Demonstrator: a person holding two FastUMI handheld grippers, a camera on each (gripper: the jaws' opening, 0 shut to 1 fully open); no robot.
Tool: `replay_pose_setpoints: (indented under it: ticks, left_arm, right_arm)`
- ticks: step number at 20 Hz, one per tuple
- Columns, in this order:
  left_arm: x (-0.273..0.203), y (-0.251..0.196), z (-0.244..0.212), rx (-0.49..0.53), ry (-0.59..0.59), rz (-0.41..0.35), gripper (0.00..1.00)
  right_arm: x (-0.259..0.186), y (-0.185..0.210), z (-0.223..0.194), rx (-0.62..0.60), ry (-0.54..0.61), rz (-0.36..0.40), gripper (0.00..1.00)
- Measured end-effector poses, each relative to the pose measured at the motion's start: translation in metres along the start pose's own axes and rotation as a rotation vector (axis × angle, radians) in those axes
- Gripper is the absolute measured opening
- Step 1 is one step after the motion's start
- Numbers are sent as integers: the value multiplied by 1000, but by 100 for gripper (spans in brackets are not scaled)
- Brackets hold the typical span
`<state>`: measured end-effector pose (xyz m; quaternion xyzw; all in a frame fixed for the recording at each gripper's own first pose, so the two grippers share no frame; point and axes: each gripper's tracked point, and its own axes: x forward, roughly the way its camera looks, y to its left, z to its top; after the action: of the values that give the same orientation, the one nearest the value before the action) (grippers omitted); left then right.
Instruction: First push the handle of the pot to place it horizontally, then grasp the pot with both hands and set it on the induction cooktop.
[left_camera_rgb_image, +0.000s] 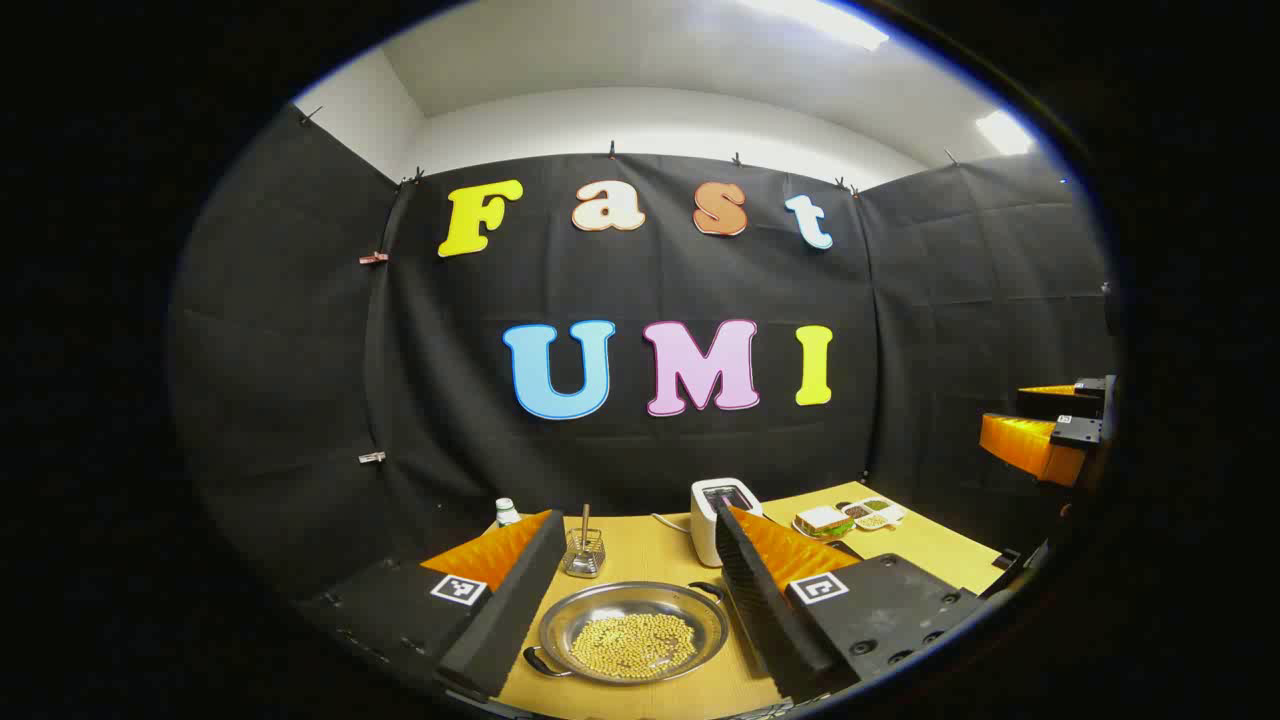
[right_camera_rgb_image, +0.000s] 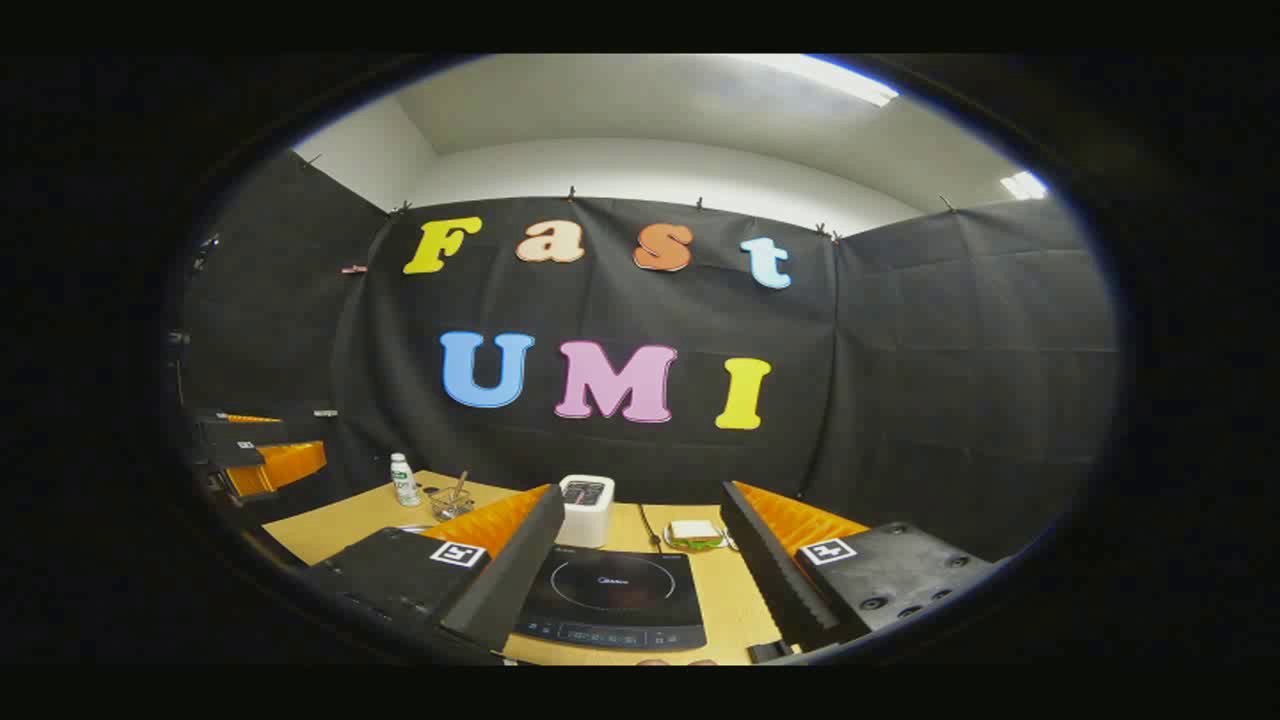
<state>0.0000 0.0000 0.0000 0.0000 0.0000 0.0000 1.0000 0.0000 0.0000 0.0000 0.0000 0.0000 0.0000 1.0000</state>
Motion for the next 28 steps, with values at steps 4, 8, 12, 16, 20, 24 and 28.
replay_pose_setpoints:
  ticks: [4, 8, 12, 16, 20, 24, 28]
  left_arm:
    - [1, 2, -10, 3, 20, -4, 94]
    - [1, 3, -23, -16, 53, -9, 94]
    - [3, 5, -25, -18, 65, -11, 94]
    - [6, 6, -26, -10, 67, -12, 94]
    - [8, 5, -26, -15, 71, -22, 94]
    - [11, 5, -28, -10, 79, -29, 94]
    - [12, 8, -33, -16, 93, -29, 94]
  right_arm:
    - [3, 2, -3, 26, 5, -15, 98]
    - [5, 7, -16, 38, 41, -10, 96]
    - [10, 11, -15, 47, 42, -9, 99]
    - [12, 11, -17, 55, 46, -13, 98]
    - [14, 9, -11, 74, 34, -18, 98]
    - [14, 9, -16, 69, 50, -19, 98]
    - [15, 10, -16, 65, 47, -23, 98]
